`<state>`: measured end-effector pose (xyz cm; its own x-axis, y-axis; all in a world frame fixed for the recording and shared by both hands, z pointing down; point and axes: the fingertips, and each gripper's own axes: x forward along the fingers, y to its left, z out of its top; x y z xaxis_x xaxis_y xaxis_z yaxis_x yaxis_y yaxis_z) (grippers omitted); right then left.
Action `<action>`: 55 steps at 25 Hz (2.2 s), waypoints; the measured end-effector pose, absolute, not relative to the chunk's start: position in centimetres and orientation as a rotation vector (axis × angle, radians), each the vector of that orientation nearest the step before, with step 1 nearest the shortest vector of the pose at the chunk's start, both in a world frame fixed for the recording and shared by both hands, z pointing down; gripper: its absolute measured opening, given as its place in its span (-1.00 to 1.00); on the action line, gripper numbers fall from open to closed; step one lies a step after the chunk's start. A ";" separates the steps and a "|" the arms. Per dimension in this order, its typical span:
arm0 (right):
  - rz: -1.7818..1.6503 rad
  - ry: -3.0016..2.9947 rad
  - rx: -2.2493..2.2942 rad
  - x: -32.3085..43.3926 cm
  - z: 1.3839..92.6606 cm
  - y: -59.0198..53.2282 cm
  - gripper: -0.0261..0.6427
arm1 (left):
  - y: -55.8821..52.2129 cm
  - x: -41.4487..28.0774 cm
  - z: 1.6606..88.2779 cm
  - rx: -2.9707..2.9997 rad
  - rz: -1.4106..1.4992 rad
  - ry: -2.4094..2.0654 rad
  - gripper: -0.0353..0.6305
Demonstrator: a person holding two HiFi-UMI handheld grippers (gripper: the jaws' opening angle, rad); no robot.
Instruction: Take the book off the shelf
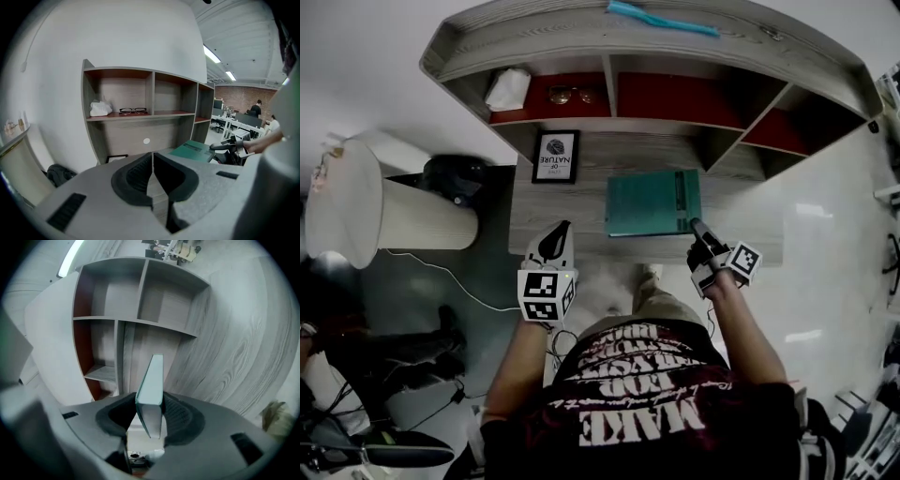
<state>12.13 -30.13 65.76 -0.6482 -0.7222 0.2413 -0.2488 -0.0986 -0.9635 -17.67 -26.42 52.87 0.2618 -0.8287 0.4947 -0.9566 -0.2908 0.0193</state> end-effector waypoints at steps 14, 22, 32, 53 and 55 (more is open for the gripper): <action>-1.940 1.766 -1.247 13.6 77.9 -26.8 -0.37 | -20.7 -21.0 52.9 2.145 0.598 -1.736 -0.84; -1.987 1.980 -1.524 13.2 81.6 -25.9 -0.07 | -17.8 -20.5 52.6 2.187 0.614 -1.707 -0.84; -1.354 2.658 -1.712 12.4 72.2 -24.3 0.05 | -16.7 -20.2 47.8 2.295 0.408 -1.786 -0.84; -0.057 2.778 -1.652 8.6 41.1 -15.3 -0.91 | -13.8 -18.4 40.9 2.466 0.152 -1.743 -0.84; -0.065 2.772 -1.658 8.5 40.9 -15.0 -0.91 | -13.7 -18.3 41.2 2.469 0.158 -1.728 -0.84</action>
